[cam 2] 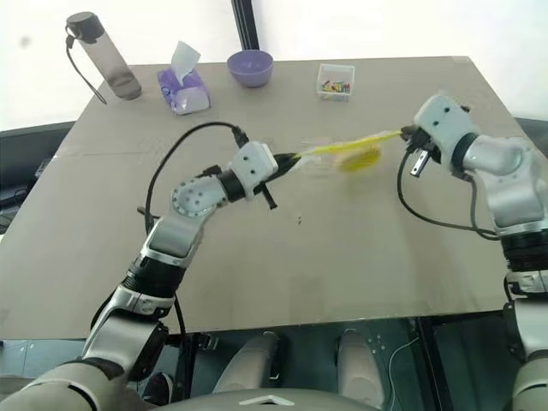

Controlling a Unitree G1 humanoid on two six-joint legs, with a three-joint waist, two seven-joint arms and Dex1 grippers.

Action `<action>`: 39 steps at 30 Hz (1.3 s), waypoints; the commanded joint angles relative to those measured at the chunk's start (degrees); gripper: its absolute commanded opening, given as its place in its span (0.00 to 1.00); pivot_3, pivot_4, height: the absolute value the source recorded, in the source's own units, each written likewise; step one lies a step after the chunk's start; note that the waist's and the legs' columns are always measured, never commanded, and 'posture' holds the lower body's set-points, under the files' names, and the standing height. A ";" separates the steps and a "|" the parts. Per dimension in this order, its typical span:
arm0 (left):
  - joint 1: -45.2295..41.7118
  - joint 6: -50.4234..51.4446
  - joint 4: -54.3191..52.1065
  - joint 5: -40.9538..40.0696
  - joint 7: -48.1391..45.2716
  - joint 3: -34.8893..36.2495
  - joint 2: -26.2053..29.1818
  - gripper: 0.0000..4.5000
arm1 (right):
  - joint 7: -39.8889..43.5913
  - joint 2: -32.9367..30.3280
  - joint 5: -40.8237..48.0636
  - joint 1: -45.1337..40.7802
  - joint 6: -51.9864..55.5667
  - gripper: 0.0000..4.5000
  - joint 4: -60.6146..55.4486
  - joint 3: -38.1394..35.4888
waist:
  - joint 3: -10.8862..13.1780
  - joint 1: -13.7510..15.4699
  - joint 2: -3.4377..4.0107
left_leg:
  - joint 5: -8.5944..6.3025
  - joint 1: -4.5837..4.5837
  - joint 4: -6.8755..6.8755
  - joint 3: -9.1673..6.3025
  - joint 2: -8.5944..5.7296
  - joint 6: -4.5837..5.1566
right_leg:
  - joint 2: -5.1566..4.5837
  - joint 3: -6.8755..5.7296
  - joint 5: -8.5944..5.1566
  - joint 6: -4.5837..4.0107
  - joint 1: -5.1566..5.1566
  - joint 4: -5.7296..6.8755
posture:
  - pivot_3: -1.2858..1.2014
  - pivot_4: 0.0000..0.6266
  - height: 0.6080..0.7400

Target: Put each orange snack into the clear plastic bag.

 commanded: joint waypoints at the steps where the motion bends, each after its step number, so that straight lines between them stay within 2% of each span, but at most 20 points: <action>1: -1.09 -1.22 1.34 -0.12 0.86 1.40 0.15 0.00 | 3.16 -2.37 1.88 -0.88 3.21 0.02 -5.51 -2.55 | 0.00 -0.06 0.00 | 0.00 0.00 0.00 -0.01 0.00 0.00 | 0.00 0.01 0.00 0.00 0.00 -0.01 | 0.52 0.24 1.00; 2: -1.05 -1.55 1.81 -0.05 0.93 1.17 -0.06 0.00 | 4.07 -2.58 2.50 -0.60 4.07 0.02 -6.84 -2.49 | 0.00 -0.09 0.00 | 0.00 -0.01 0.00 -0.01 0.00 0.00 | 0.00 0.01 0.00 0.00 0.00 -0.03 | 0.52 0.24 1.00; 6: -0.36 -2.15 2.33 -0.03 0.78 0.66 -0.44 0.00 | 6.17 -4.52 1.22 0.28 4.92 0.40 -11.34 -1.33 | 0.00 0.01 0.00 | 0.00 -0.08 0.01 -0.03 0.00 0.00 | 0.00 -0.04 0.00 0.00 -0.02 -0.03 | 0.52 0.24 1.00; 7: -0.27 -2.14 2.25 -0.05 0.75 0.69 -0.42 0.00 | 6.89 -4.91 1.26 0.07 6.05 0.46 -12.78 -1.15 | 0.00 0.08 0.00 | 0.00 -0.14 0.04 -0.05 0.00 0.00 | 0.00 -0.08 0.00 0.00 -0.05 -0.05 | 0.52 0.24 1.00; 10: -0.20 -1.81 1.61 -0.28 0.58 0.94 -0.23 0.00 | 9.17 -4.55 3.41 -1.77 9.98 0.46 -17.06 -1.10 | 0.00 0.12 0.00 | 0.11 -0.39 0.18 -0.12 -0.01 -0.19 | -0.02 -0.21 0.01 0.00 -0.19 -0.07 | 0.52 0.24 1.00; 17: -1.23 -1.85 0.49 0.01 0.51 0.97 0.10 0.00 | 9.39 3.87 4.85 -5.86 9.13 0.46 -21.11 3.56 | -0.01 -0.10 -0.01 | 0.12 -0.51 0.21 -0.40 -0.01 -0.21 | -0.02 -0.28 0.01 0.01 -0.31 -0.04 | 0.52 0.24 1.00; 27: -1.29 -1.76 -2.51 1.60 0.14 0.10 1.27 0.00 | 8.11 11.14 -1.58 -9.17 -6.84 0.46 -12.19 11.62 | -0.01 -0.01 -0.01 | 0.14 -0.58 0.24 -0.48 -0.12 -0.23 | -0.09 -0.33 0.01 0.01 -0.33 -0.07 | 0.52 0.24 1.00; 39: -1.01 -1.81 -3.34 2.12 0.07 -0.23 1.47 0.00 | 7.89 14.53 -4.48 -11.42 -11.43 0.46 -7.09 11.79 | -0.01 -0.13 -0.01 | 0.14 -0.58 0.23 -0.53 -0.11 -0.23 | -0.07 -0.33 0.01 0.00 -0.36 -0.03 | 0.52 0.24 1.00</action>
